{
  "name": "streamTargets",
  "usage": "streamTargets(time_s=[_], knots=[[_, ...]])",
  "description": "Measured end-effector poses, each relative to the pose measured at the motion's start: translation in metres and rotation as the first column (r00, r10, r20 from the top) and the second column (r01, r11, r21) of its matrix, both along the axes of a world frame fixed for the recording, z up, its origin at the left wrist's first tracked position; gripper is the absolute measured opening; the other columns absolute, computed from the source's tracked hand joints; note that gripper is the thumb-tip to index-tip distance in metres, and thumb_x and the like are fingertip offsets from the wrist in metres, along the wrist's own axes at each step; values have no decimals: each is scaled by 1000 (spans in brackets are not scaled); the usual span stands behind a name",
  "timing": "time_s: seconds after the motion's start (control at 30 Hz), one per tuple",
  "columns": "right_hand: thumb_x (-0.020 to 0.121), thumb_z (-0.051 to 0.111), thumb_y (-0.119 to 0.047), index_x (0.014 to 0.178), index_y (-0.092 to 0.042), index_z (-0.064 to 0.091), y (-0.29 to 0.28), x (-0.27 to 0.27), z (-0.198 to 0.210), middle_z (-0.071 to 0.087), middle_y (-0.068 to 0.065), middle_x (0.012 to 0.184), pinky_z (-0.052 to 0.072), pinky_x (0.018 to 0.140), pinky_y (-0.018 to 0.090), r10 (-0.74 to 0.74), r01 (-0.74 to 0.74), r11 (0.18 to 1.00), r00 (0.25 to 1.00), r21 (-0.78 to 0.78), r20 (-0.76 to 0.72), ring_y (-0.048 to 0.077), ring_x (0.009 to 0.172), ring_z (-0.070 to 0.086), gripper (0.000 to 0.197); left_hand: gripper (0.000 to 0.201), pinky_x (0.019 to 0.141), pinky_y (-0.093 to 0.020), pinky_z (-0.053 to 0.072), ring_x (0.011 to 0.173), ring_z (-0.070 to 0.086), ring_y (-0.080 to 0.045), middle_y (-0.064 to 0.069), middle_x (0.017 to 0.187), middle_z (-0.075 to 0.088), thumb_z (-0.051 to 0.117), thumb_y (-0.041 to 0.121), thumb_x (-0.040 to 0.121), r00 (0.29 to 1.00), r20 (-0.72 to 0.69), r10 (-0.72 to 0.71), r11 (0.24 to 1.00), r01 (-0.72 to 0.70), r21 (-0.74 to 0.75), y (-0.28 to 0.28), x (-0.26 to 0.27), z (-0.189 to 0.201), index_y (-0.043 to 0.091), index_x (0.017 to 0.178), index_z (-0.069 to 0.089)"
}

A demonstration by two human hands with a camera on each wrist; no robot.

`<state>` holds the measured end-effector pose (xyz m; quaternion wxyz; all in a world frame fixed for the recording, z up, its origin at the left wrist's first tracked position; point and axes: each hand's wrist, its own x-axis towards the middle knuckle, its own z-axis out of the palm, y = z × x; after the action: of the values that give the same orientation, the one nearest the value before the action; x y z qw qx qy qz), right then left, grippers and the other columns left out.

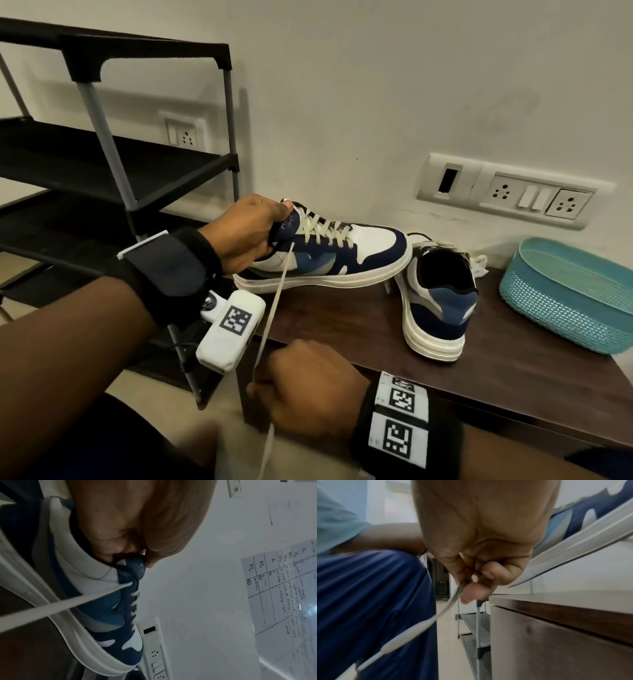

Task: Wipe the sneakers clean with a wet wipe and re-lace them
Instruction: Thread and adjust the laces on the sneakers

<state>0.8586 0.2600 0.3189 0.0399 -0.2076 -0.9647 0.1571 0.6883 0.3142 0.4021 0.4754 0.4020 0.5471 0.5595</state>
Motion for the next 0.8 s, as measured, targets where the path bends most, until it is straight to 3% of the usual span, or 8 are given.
streamTargets(time_s=[0.17, 0.23, 0.3, 0.37, 0.43, 0.53, 0.67, 0.8], knots=[[101, 48, -42, 92, -17, 69, 7, 9, 0, 72, 11, 94, 53, 76, 40, 0, -1, 999, 999, 36, 42, 39, 85, 66, 34, 26, 77, -30, 58, 86, 71, -25, -15, 89, 68, 46, 17, 107, 998, 55, -27, 1000, 27, 2, -1, 4, 1, 1, 91, 59], [101, 45, -54, 82, -19, 63, 15, 13, 9, 69, 4, 81, 49, 71, 34, -34, 32, 998, 999, 55, 42, 32, 78, 65, 44, 29, 71, -27, 59, 83, 71, -24, -14, 85, 70, 46, 17, 107, 999, 31, -20, 1000, 19, 14, -3, 4, 3, 3, 87, 61], [99, 44, -64, 90, -22, 68, 26, 19, 26, 67, -4, 76, 50, 67, 32, -90, 91, 992, 996, 85, -12, 20, 74, 64, 50, 30, 59, -22, 56, 76, 70, -20, -11, 80, 69, 47, 18, 107, 1000, -4, -9, 1000, 9, 19, -3, 4, 5, 5, 83, 60], [98, 49, -63, 98, -29, 74, 41, 27, 43, 70, -9, 79, 55, 70, 34, -167, 179, 982, 973, 62, -158, 9, 72, 64, 42, 29, 50, -18, 50, 65, 67, -16, -10, 76, 66, 48, 20, 106, 996, -89, -7, 1000, 8, 7, -3, 2, 6, 7, 82, 59], [97, 56, -53, 93, -28, 76, 58, 38, 57, 72, -12, 77, 57, 71, 38, -249, 264, 965, 900, -7, -357, 5, 71, 65, 32, 29, 46, -18, 45, 59, 63, -14, -12, 75, 65, 51, 24, 105, 972, -234, -19, 1000, 19, -2, -2, -2, 5, 5, 86, 61], [97, 65, -40, 83, -24, 78, 80, 54, 73, 72, -14, 72, 58, 70, 36, -378, 342, 925, 786, -165, -489, 5, 68, 68, 25, 38, 54, -23, 45, 57, 58, -16, -13, 71, 63, 52, 28, 104, 886, -462, -45, 998, 58, 13, 2, -9, 3, -1, 84, 66], [95, 69, -34, 84, -21, 79, 101, 71, 78, 74, -13, 74, 56, 71, 31, -461, 355, 883, 783, -307, -418, 5, 70, 68, 19, 43, 66, -31, 42, 62, 50, -22, -11, 67, 54, 51, 29, 104, 742, -640, -201, 969, 244, -22, -1, -8, 3, 2, 71, 59], [97, 69, -20, 113, -17, 75, 114, 71, 69, 78, -6, 98, 57, 77, 23, -478, 278, 842, 782, -462, -399, 11, 91, 74, 18, 50, 63, -17, 43, 58, 53, -3, 14, 61, 58, 49, 25, 106, 587, -698, -410, 881, 454, -136, -1, 2, 3, 35, 60, 65]])
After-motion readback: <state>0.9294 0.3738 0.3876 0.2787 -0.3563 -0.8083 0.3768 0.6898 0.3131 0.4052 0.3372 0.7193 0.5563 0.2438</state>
